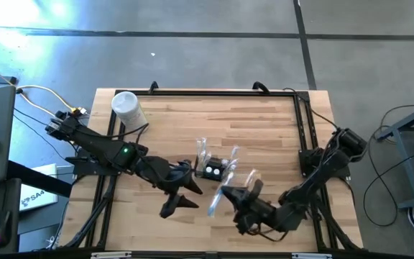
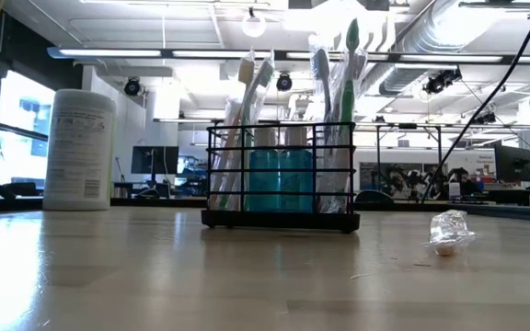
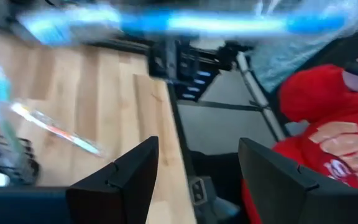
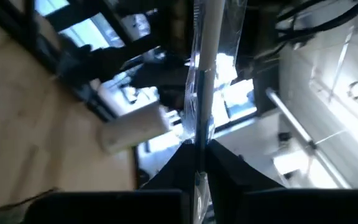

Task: Pick & Place toothbrushing station
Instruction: Put the blue toothbrush into the mesh organizer

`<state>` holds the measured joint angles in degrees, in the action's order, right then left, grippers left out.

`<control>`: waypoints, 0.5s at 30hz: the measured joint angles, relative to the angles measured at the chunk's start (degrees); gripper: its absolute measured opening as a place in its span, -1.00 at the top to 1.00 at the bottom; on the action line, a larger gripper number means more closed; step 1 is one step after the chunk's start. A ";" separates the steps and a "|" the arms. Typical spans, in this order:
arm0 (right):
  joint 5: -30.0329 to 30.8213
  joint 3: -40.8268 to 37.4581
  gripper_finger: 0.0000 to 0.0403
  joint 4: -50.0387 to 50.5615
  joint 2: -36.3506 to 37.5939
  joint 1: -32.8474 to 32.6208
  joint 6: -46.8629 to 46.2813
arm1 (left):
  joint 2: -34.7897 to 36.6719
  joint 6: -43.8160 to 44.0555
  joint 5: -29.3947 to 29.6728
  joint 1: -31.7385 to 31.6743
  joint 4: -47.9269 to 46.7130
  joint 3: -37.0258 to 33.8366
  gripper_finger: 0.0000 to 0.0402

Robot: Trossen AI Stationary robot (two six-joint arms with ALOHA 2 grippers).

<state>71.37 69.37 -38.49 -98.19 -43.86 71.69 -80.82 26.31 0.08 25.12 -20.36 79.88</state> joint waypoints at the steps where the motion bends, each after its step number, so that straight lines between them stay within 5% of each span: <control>1: -0.75 0.16 0.92 -2.51 -0.01 0.24 3.26 | 0.07 0.30 -1.25 0.00 -0.13 0.00 -0.10; 10: -13.15 0.52 0.92 -11.91 0.05 -0.13 27.25 | 1.93 8.77 -8.91 0.35 0.99 -0.02 -0.10; 15: -17.72 0.52 0.92 -13.77 0.08 -1.00 32.16 | 2.79 18.47 -8.65 0.28 5.36 -0.02 -0.10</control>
<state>53.65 69.89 -52.26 -98.10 -44.86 103.85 -78.03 44.78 -8.57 25.41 -15.00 79.85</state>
